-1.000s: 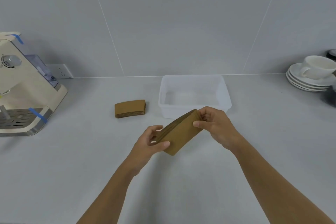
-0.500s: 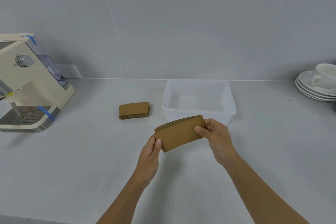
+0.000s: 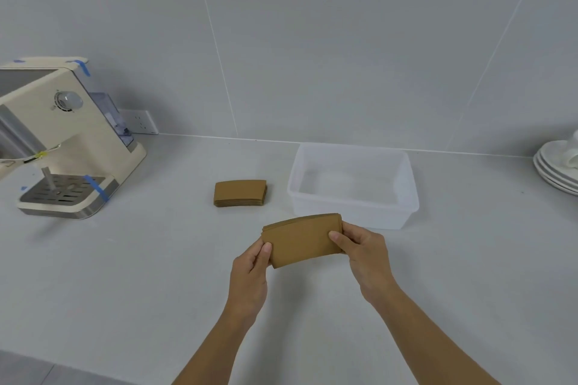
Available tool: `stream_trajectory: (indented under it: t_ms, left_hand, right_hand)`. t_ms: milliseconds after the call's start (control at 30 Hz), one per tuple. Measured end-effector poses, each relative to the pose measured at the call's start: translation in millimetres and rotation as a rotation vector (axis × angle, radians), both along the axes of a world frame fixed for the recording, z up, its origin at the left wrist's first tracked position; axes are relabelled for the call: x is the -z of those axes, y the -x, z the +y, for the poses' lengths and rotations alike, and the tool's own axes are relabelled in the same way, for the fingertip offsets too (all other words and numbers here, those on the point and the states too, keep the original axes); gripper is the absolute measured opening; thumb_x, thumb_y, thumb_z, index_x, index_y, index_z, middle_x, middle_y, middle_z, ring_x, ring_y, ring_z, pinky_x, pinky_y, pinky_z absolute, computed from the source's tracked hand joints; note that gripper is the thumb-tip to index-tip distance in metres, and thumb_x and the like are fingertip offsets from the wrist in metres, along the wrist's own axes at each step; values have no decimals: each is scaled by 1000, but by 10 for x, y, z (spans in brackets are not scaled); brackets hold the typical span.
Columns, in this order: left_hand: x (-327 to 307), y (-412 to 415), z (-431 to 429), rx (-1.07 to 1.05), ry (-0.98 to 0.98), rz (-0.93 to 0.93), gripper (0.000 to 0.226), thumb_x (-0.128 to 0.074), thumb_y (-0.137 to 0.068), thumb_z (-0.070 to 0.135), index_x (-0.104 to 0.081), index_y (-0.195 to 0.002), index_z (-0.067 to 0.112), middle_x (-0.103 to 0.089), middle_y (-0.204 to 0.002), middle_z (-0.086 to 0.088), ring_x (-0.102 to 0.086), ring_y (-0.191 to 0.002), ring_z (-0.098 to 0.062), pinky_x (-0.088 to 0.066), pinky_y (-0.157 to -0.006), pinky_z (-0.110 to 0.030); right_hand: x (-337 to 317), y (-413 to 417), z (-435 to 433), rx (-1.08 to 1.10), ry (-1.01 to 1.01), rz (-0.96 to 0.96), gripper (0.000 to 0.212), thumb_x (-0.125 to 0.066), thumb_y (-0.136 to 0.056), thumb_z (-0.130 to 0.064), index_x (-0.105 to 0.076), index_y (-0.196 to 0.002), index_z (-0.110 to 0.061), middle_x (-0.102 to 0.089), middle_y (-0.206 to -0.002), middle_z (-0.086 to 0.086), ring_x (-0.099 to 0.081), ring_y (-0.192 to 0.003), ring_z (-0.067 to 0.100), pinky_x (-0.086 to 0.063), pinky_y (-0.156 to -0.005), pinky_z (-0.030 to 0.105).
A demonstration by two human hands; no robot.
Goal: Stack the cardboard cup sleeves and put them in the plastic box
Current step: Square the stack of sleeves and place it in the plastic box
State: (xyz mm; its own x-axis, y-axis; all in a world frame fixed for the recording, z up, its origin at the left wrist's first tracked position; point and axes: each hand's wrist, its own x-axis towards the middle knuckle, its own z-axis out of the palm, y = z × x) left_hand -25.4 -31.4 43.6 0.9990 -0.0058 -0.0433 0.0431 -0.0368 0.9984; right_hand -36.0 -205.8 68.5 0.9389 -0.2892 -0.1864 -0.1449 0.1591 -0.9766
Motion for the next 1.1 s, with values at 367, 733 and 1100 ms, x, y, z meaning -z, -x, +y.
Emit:
stream_trajectory:
  t_ms: [367, 733, 1100]
  left_hand:
    - [-96, -268, 425, -171, -17, 69, 20, -45, -95, 14, -63, -93, 22, -65, -97, 0, -60, -95, -18, -49, -88, -34]
    - [-416, -1067, 880, -192, 12, 134, 25, -46, -93, 6, -66, -79, 13, -63, -83, -1, -57, -80, -16, -47, -79, -30]
    - [-358, -1877, 1015, -170, -102, 225, 20, -43, -92, 11, -54, -76, 11, -48, -81, -6, -43, -77, -22, -36, -70, -30]
  right_hand:
    - [-12, -366, 478, -117, 131, 1, 20, -61, -85, -8, -69, -77, -24, -71, -83, 4, -64, -81, 18, -51, -75, 23]
    - [-205, -1074, 952, -76, 163, 13, 12, -62, -85, -10, -69, -78, -16, -69, -82, 4, -63, -81, 21, -52, -83, 38]
    - [-193, -1758, 1163, -34, 229, 78, 20, -58, -88, -14, -62, -75, -28, -67, -84, -1, -63, -89, 24, -53, -89, 42]
